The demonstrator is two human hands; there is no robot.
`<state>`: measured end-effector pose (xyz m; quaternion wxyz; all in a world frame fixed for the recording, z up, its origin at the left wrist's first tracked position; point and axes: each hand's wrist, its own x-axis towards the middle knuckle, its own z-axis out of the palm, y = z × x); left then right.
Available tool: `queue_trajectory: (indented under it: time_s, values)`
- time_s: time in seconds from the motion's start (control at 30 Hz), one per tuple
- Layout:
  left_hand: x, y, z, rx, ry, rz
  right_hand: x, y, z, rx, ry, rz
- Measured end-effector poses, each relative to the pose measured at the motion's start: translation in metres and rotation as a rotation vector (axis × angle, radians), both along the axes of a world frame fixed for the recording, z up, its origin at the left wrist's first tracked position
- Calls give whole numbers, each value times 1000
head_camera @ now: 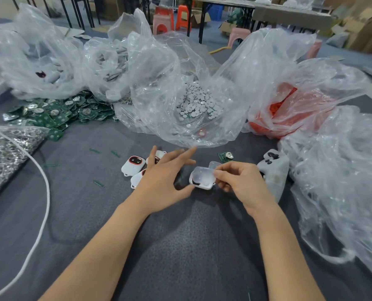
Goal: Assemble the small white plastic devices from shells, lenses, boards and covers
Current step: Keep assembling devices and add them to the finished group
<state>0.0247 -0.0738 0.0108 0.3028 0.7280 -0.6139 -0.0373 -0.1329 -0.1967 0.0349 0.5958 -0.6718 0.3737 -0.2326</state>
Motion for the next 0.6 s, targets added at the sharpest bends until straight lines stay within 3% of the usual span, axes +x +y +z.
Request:
queue_trajectory:
  time_s: [0.27, 0.6]
  values:
    - [2, -1, -3, -19, -16, -6, 3, 2, 0, -62, 129, -11]
    - [1, -3, -2, -32, 29, 9, 9, 5, -7, -312, 297, -48]
